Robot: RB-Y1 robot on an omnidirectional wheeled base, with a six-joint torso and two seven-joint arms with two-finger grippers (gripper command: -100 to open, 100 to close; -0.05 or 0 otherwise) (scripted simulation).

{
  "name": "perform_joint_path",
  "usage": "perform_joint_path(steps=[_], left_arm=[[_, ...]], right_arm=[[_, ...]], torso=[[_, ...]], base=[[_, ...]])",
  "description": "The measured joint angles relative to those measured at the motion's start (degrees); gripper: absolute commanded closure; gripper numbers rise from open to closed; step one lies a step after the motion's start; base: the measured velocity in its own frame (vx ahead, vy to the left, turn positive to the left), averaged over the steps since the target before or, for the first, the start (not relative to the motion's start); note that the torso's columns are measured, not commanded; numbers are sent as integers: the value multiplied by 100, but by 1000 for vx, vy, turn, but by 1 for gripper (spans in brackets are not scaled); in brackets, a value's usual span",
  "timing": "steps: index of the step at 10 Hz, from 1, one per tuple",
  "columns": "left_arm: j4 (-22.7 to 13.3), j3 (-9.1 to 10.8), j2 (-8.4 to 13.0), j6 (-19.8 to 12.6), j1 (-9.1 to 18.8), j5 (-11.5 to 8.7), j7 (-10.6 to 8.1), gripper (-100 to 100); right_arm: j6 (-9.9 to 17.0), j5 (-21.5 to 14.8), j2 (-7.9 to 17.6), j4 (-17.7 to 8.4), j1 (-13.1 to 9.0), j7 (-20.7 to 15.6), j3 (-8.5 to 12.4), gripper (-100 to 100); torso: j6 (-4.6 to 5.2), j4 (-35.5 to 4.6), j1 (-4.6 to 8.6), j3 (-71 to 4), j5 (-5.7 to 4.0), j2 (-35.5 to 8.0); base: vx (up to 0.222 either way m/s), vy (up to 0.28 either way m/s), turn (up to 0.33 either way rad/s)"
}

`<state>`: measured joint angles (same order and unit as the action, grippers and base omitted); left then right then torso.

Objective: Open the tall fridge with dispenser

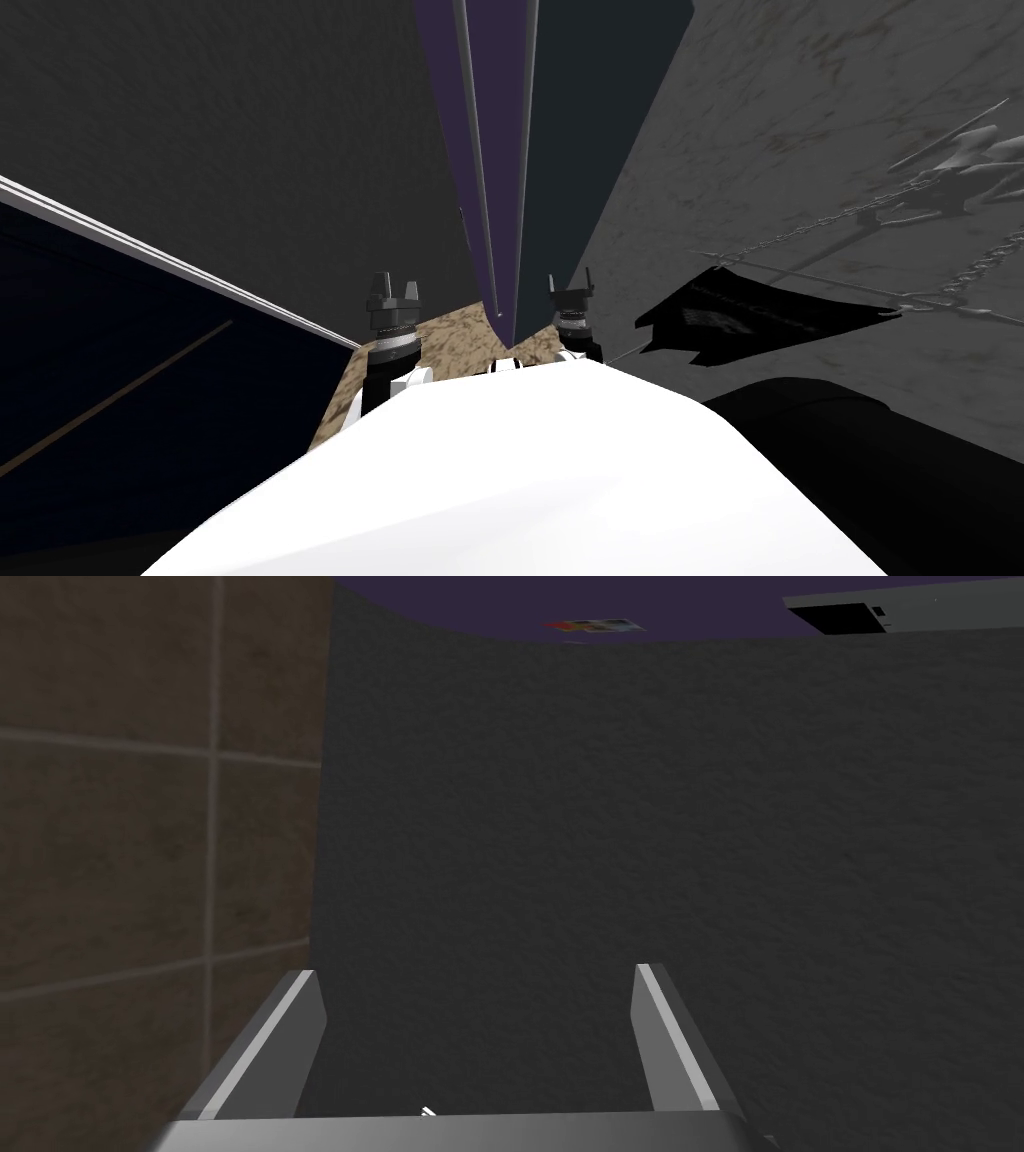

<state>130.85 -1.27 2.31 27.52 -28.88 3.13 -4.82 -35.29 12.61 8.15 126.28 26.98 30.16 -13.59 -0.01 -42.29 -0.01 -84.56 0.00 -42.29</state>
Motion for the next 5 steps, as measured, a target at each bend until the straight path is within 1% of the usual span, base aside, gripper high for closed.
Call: perform_joint_path(steps=[5], left_arm=[[0,0,0,0,0,0,0,0]], right_arm=[[-10,471,20,-116,-116,659,-249,-100]], torso=[[2,0,2,0,0,0]], base=[[28,-9,58]])
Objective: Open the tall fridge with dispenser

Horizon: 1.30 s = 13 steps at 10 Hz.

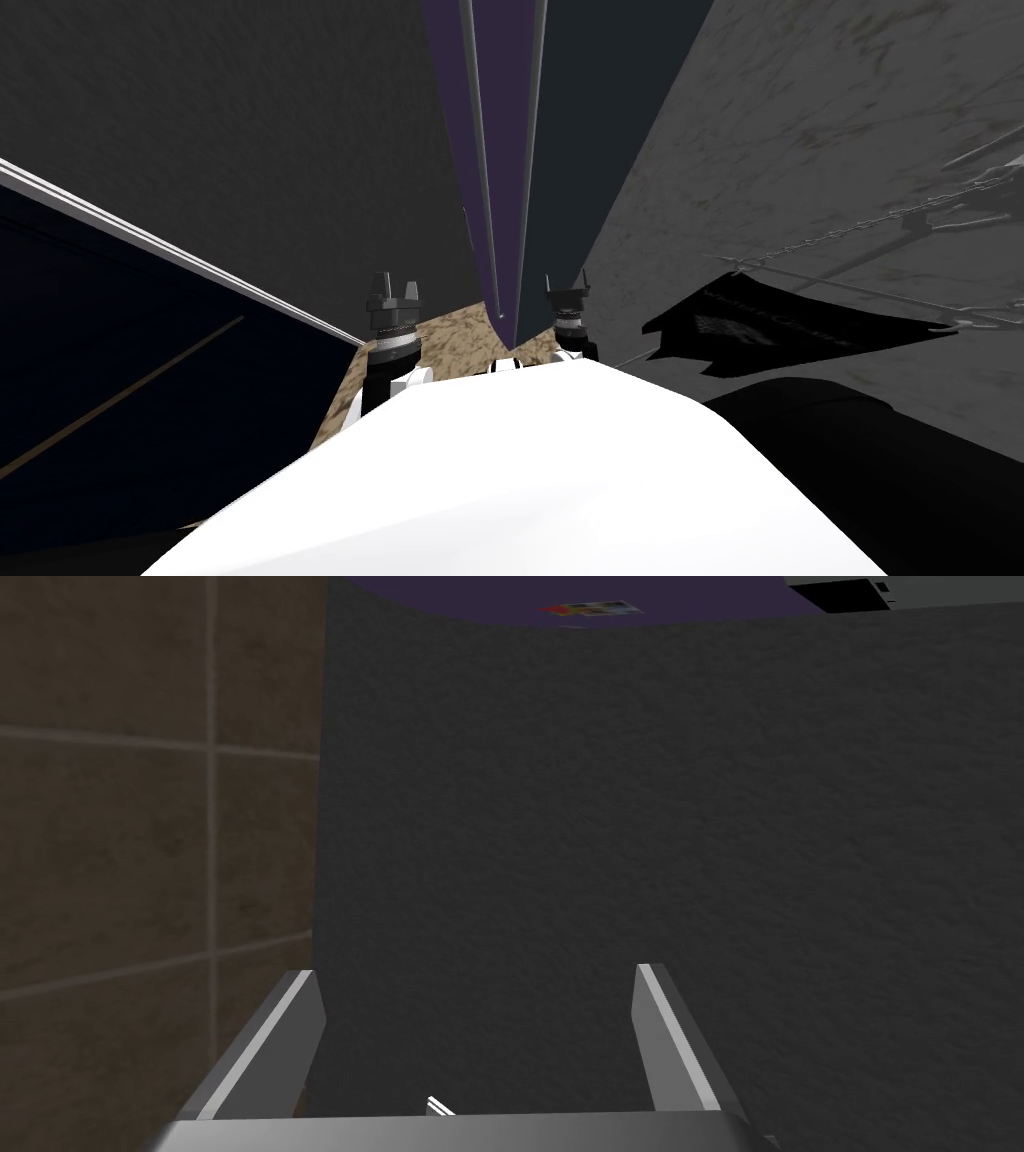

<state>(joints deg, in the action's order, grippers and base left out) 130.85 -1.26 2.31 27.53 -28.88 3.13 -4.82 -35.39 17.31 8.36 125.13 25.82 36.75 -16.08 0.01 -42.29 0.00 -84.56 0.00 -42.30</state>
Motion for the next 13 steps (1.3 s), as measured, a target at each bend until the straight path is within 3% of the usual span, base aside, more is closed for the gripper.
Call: perform_joint_path(steps=[13], left_arm=[[0,0,0,0,0,0,0,0]], right_arm=[[20,1394,-12,-505,-389,1828,-760,-100]], torso=[[-2,0,0,-1,0,2]], base=[[29,-11,55]])
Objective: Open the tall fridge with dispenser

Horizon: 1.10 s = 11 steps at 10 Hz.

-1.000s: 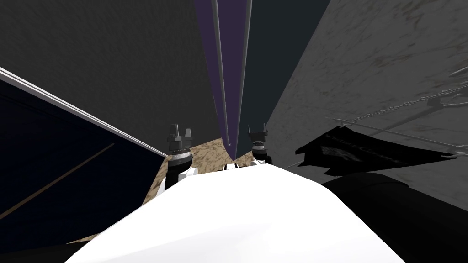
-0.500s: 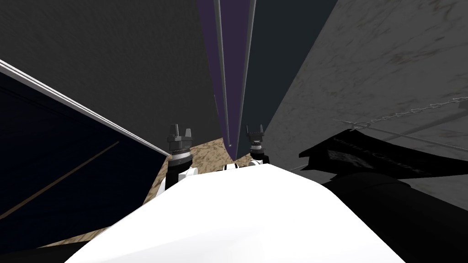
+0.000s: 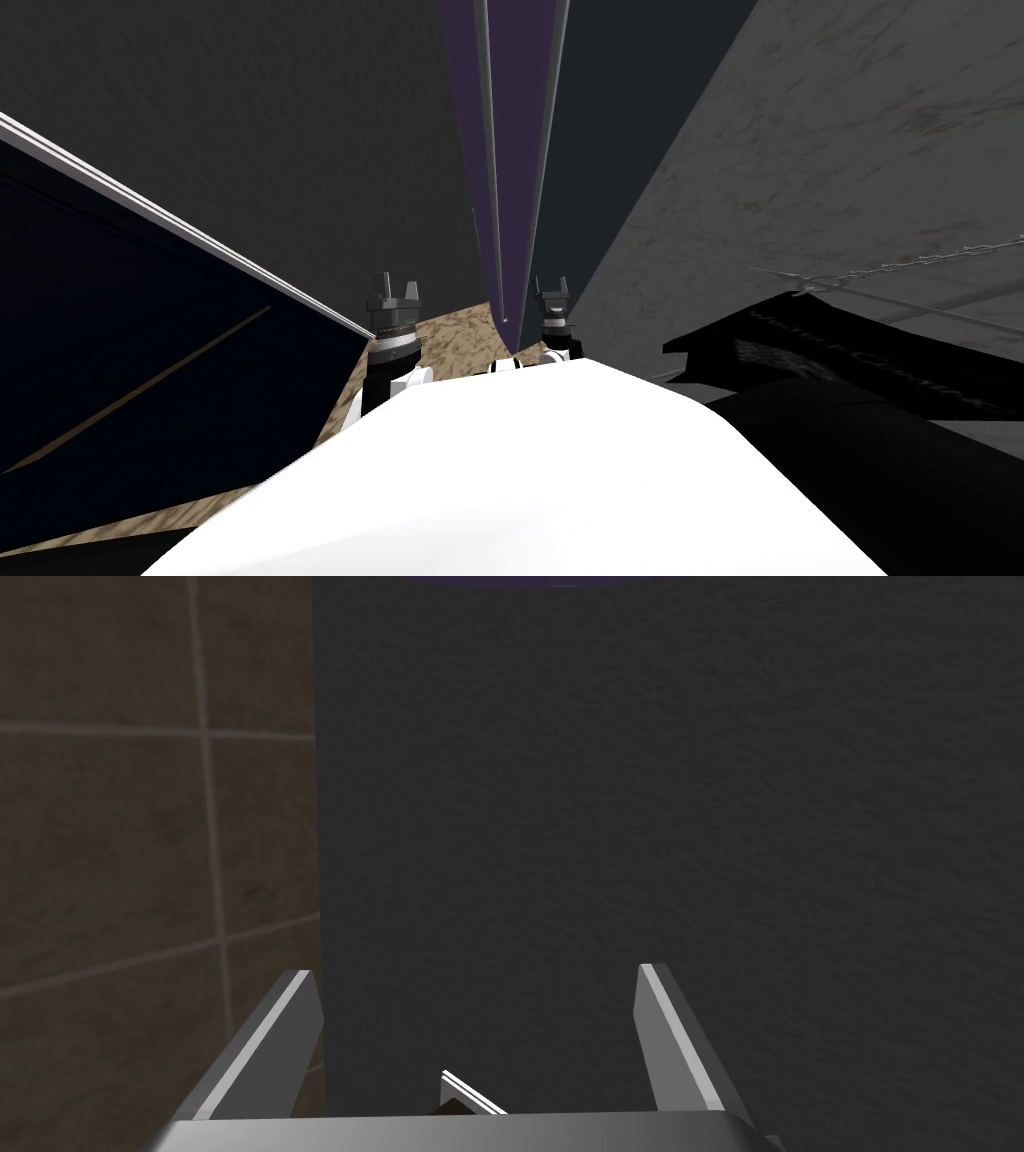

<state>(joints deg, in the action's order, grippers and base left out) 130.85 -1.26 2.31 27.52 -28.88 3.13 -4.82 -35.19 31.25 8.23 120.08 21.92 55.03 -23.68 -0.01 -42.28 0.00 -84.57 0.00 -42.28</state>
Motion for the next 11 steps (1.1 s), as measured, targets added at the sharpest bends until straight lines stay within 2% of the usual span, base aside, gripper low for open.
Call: perform_joint_path(steps=[11], left_arm=[[0,0,0,0,0,0,0,0]], right_arm=[[62,1117,-75,-615,-349,1501,-640,-100]], torso=[[2,0,0,0,0,0]], base=[[29,-13,56]])
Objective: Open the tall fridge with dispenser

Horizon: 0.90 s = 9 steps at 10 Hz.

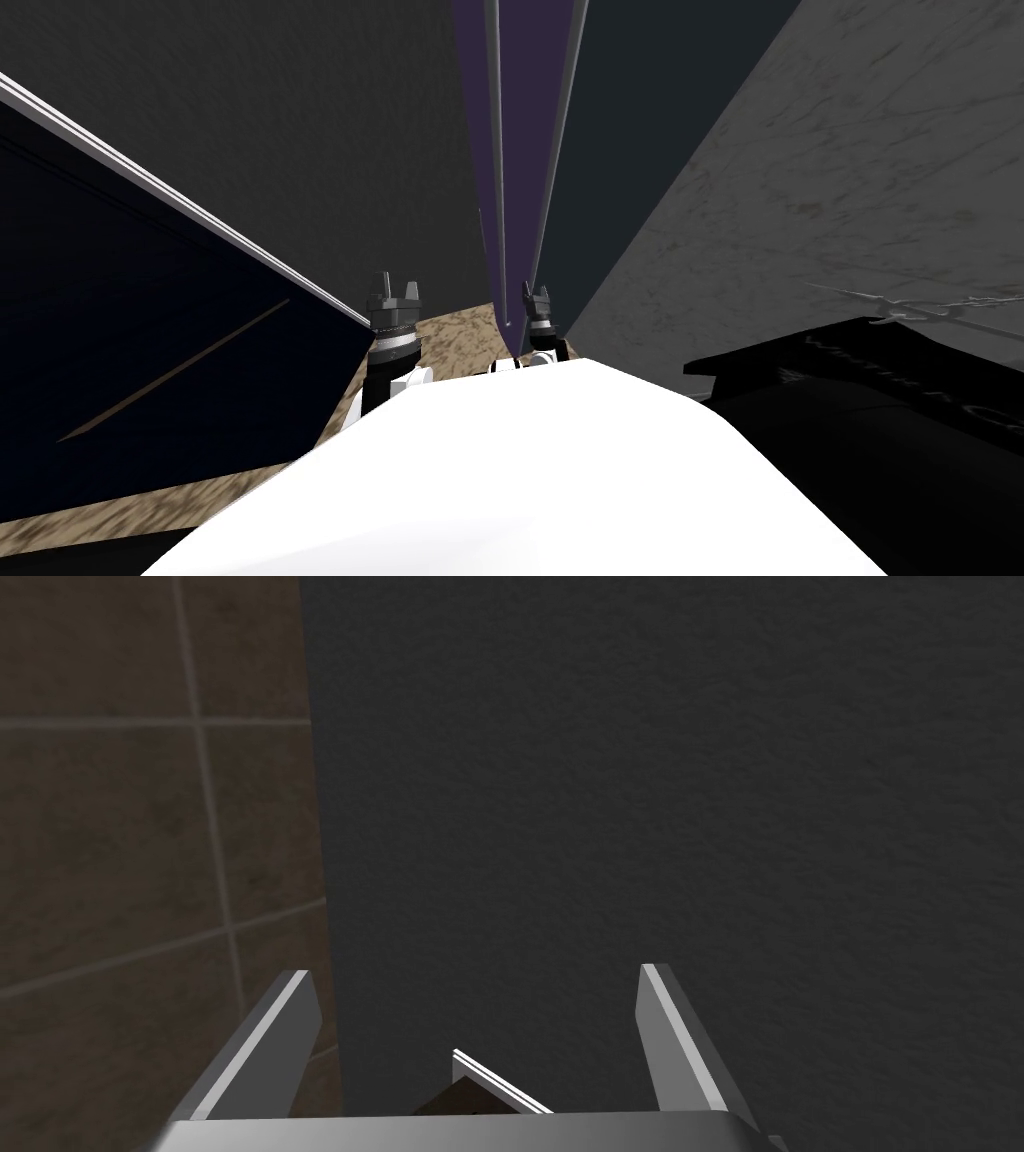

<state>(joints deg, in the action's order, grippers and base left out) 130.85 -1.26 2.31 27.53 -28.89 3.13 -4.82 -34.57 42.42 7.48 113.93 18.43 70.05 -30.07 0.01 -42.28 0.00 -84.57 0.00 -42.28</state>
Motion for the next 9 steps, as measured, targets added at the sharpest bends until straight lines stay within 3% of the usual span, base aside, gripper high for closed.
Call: perform_joint_path(steps=[9], left_arm=[[0,0,0,0,0,0,0,0]], right_arm=[[-7,906,-49,-463,-304,1267,-531,-100]], torso=[[-17,71,12,-75,-15,133]], base=[[20,-13,50]])
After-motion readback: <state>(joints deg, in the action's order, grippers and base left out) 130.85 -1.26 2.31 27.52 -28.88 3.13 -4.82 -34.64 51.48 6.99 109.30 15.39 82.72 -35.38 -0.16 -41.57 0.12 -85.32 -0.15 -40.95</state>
